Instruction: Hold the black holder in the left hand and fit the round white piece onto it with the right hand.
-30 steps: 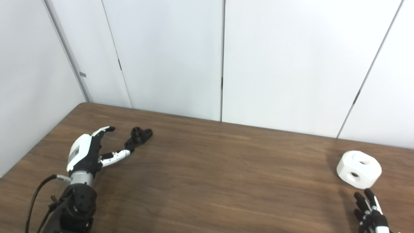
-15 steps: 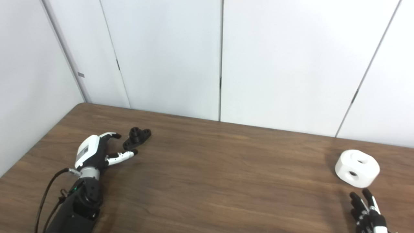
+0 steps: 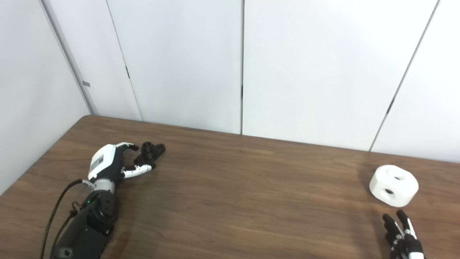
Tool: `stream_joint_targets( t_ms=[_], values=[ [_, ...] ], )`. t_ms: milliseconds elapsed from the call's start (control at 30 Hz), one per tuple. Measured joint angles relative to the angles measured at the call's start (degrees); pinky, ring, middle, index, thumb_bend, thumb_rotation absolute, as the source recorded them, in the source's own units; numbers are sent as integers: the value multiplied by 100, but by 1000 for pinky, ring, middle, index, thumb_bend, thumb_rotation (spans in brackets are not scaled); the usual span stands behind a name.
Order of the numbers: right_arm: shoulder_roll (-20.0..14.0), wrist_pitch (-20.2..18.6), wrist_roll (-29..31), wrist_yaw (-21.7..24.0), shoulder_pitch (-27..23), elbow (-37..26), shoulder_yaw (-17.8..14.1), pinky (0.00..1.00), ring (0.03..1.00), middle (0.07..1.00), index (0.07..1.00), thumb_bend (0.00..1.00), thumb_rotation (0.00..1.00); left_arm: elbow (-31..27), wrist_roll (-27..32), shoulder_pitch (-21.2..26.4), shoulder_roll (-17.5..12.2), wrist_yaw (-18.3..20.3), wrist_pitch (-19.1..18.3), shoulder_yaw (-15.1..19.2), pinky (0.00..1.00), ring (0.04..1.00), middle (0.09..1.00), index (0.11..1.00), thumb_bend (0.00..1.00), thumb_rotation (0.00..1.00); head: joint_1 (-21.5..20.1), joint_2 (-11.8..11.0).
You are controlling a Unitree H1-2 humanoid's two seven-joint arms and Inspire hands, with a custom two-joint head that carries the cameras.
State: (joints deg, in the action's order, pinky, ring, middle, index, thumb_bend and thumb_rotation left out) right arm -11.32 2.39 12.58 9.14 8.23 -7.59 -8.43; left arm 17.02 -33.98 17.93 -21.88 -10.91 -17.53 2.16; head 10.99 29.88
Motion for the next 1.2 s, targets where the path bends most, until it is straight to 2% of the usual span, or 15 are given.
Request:
stream_joint_targets(
  t_ms=[267, 467, 667, 933, 1200],
  values=[
    [1, 25, -121, -45, 9, -10, 30, 1000, 961, 925, 981, 562, 1000, 92, 18, 28, -5, -91, 82, -75, 999, 949, 894, 702, 858, 350, -18, 26],
    [3, 23, -150, -58, 27, -28, 41, 1000, 962, 925, 981, 571, 1000, 99, 2, 32, -23, -145, 78, -116, 1000, 935, 876, 642, 862, 329, -18, 44],
    [12, 9, -136, -59, 55, -57, 44, 1000, 963, 922, 976, 585, 1000, 154, -664, 32, -264, -364, -67, -590, 1000, 941, 869, 638, 859, 333, -26, 18],
    [14, 30, -133, -87, 58, -55, 44, 995, 957, 916, 974, 587, 1000, 271, -947, 88, -319, -456, -444, -797, 1000, 925, 857, 626, 858, 337, -35, -9],
    [9, 54, -105, -78, 59, -47, 52, 994, 958, 921, 980, 590, 1000, 288, -1071, 120, -344, -477, -634, -923, 1000, 913, 846, 611, 849, 363, -18, -9]
  ],
)
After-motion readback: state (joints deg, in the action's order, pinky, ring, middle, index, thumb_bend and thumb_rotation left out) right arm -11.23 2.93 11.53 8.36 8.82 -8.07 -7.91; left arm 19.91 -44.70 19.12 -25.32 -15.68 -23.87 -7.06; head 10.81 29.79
